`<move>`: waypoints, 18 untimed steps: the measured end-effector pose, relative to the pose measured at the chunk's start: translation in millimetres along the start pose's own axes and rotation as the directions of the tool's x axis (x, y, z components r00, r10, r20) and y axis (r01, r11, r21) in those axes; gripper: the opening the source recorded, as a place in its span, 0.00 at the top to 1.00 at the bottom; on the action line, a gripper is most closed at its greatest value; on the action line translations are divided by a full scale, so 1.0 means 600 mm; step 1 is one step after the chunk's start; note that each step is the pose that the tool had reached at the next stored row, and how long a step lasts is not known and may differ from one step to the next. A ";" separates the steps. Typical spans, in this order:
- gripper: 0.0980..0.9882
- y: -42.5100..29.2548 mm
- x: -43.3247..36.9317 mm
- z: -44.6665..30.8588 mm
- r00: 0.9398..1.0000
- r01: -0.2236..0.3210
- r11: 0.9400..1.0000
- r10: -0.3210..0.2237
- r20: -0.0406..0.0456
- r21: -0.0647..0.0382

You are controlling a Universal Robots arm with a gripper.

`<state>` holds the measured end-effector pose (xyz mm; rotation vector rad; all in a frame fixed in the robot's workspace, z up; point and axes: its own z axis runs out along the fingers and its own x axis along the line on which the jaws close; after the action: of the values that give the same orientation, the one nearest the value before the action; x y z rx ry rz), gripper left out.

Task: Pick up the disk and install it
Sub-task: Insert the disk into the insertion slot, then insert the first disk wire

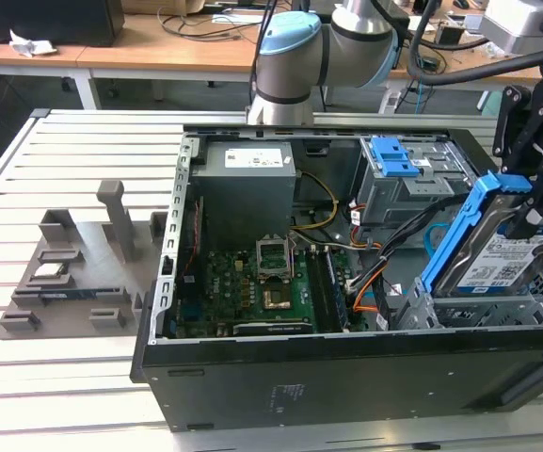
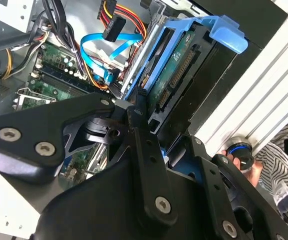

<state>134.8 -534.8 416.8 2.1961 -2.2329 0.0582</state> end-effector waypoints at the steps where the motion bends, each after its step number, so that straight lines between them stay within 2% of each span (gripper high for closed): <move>1: 0.70 0.000 0.000 0.007 1.000 0.000 1.000 0.000 0.000 0.000; 5: 0.70 0.001 -0.001 0.030 1.000 0.000 1.000 0.000 0.000 0.000; 7: 0.70 0.001 -0.001 0.037 1.000 0.000 1.000 0.000 0.000 0.000; 9: 0.69 0.001 -0.002 0.051 1.000 0.000 1.000 0.000 0.000 0.000; 10: 0.92 0.001 -0.002 0.052 1.000 0.000 1.000 0.000 0.000 0.000; 11: 0.99 0.000 -0.002 0.053 1.000 0.000 1.000 0.000 0.000 0.000; 14: 0.99 -0.012 -0.006 0.053 1.000 0.000 1.000 0.000 -0.002 0.000; 15: 0.99 -0.018 -0.014 0.055 1.000 0.000 1.000 0.000 -0.004 0.000; 18: 0.99 -0.024 -0.030 0.059 1.000 0.000 1.000 0.000 -0.009 -0.001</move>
<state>149.9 -518.2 381.2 2.1909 -2.2275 0.0673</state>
